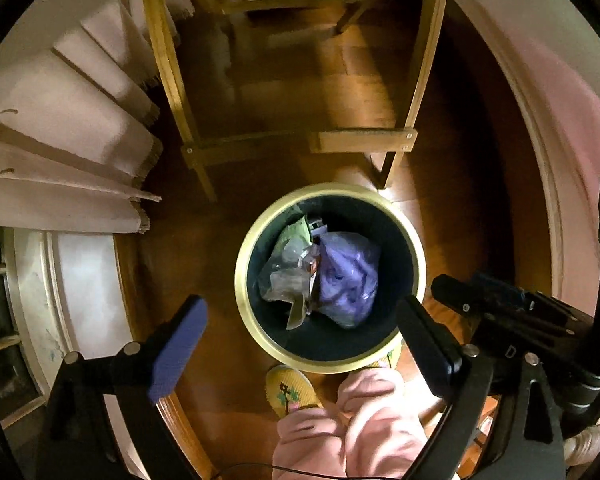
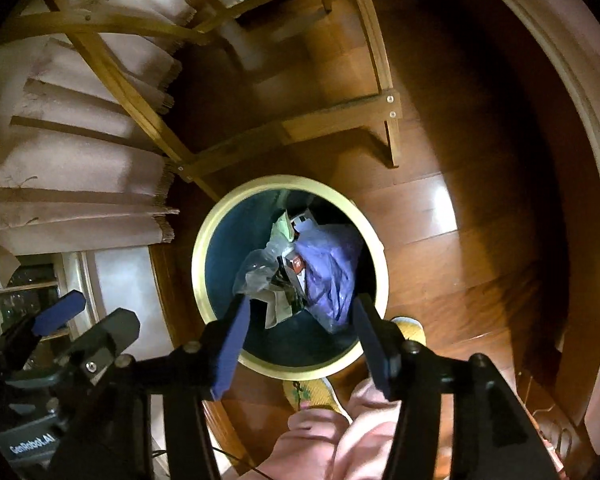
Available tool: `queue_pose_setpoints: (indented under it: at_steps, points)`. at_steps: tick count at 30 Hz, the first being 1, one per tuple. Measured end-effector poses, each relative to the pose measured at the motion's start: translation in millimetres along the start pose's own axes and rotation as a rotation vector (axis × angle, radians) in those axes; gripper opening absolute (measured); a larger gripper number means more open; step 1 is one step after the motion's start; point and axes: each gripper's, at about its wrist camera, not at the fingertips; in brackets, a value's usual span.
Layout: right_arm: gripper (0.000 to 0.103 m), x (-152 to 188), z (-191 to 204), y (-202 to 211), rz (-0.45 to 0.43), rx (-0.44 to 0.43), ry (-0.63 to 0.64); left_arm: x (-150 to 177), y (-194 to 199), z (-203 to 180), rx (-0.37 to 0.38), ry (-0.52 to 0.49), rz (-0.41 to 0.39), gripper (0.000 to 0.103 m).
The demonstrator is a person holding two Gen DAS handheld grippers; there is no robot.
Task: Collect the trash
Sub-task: 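Open both tools over the bin to drop the bottle and bag, then raise both tools back up toward the table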
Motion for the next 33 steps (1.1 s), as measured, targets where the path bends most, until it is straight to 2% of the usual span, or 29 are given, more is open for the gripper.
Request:
queue_pose_setpoints:
  at_steps: [4,10,20,26,33]
  points:
    - [0.060,-4.9,3.6,15.1,-0.025,-0.004,-0.003,-5.0,17.3,3.5,0.000,0.010,-0.022,0.095]
    - [0.063,-7.3,16.6,50.3,-0.045,-0.012,0.012,-18.9,67.4,6.3,-0.023,0.015,-0.077,0.095]
    - [0.071,-17.6,49.4,155.8,-0.127,-0.055,0.024,-56.7,200.4,12.9,-0.054,-0.001,-0.215,0.095]
    - [0.075,-32.5,71.4,233.6,-0.211,-0.081,0.035,-70.7,291.6,7.4,-0.017,-0.026,-0.320,0.095]
    - [0.075,-47.4,88.2,305.0,-0.291,-0.083,0.072,-76.3,365.5,3.7,0.006,-0.041,-0.423,0.095]
Point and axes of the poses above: each gripper's, at about its wrist camera, not at the fingertips, and y roughly against the way its jaws point, z to its left, x to its underside, and after that the axes turned 15 degrees about -z, right-handed
